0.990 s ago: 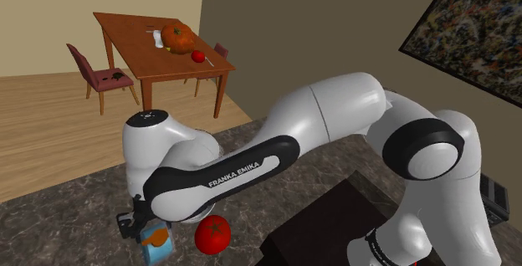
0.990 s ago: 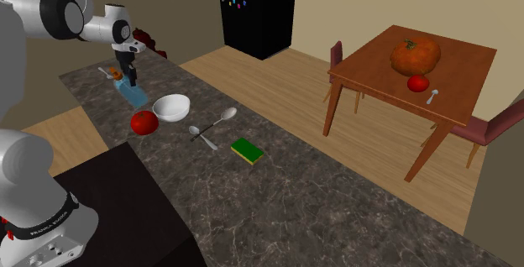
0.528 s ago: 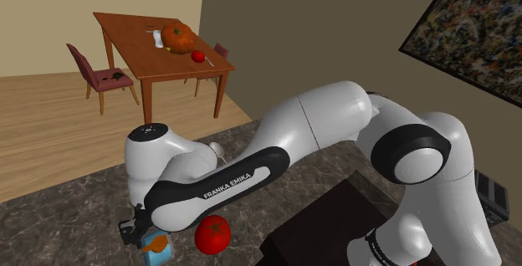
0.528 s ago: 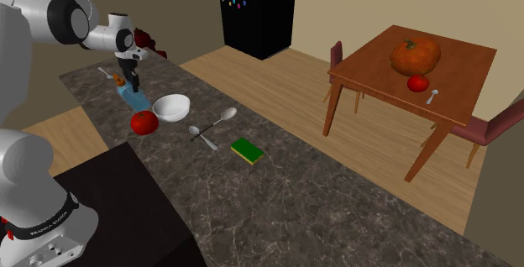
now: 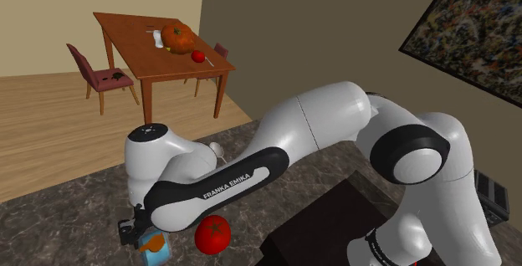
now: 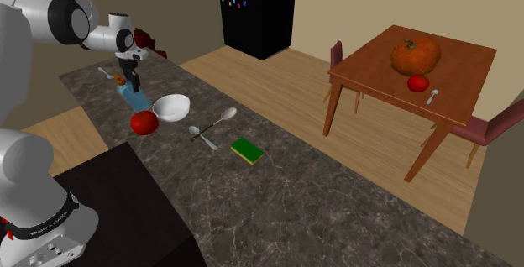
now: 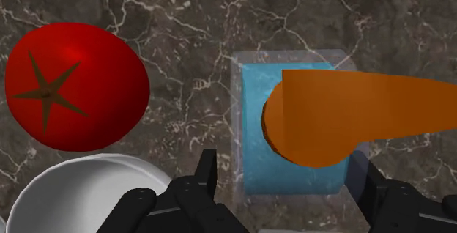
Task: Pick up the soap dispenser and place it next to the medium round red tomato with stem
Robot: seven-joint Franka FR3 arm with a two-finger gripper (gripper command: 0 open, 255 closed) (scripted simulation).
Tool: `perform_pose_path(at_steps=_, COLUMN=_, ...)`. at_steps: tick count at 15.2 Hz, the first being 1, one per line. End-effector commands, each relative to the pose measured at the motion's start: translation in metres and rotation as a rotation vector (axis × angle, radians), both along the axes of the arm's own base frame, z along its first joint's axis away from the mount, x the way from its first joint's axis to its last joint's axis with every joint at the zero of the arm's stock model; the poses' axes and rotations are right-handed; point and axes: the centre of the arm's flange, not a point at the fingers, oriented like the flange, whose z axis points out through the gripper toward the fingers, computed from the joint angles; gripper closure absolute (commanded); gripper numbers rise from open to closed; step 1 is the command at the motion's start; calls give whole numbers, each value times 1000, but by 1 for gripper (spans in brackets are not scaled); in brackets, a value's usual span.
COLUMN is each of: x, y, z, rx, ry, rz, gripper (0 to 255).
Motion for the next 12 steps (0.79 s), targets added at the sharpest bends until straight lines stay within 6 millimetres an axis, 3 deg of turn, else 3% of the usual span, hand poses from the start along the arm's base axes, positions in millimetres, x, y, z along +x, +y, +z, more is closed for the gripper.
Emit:
perform_pose_path(at_steps=1, x=0, y=0, z=-1, rx=-1, ry=2, rz=0, gripper=0)
perform_pose_path(at_steps=5, x=-1, y=0, z=-1, rx=-2, ry=2, rz=0, gripper=0)
perform_pose_path(at_steps=9, x=8, y=-2, z=48, rx=-2, ry=2, rz=0, gripper=0)
perform_pose_path(at_steps=12, x=8, y=-2, z=48, rx=-2, ry=2, rz=0, gripper=0)
